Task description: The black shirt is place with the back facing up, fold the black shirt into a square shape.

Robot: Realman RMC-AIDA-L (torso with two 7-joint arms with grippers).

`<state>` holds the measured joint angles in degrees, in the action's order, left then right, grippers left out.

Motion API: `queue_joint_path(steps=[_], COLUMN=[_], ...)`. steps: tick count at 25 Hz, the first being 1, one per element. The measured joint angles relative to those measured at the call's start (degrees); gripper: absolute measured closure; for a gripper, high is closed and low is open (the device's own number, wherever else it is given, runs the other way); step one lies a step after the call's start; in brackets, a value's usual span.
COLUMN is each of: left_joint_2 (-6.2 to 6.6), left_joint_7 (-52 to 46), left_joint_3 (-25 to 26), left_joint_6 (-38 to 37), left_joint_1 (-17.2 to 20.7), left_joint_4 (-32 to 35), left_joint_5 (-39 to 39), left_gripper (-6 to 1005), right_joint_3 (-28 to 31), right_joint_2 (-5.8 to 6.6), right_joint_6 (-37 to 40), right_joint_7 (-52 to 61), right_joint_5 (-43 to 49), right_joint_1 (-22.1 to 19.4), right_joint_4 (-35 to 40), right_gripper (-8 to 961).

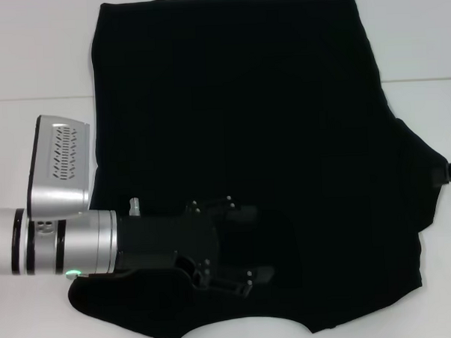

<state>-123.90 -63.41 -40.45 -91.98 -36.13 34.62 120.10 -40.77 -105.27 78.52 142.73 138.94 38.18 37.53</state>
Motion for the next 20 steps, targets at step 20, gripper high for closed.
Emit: queue_joint_path(steps=[20], left_joint_2=[-0.03], left_joint_7=[1.34], left_joint_3=[0.06], left_joint_6=[0.25], left_joint_1=[-0.04], left_joint_4=[-0.08], left_joint_5=[0.05], left_gripper=[95], right_joint_3=[-2.26], right_joint_2=[-1.61], right_joint_6=[-10.03], right_joint_7=[0.88], right_joint_5=[3.14], right_joint_1=[2.69], right_joint_4=[-5.67], right_gripper=[188])
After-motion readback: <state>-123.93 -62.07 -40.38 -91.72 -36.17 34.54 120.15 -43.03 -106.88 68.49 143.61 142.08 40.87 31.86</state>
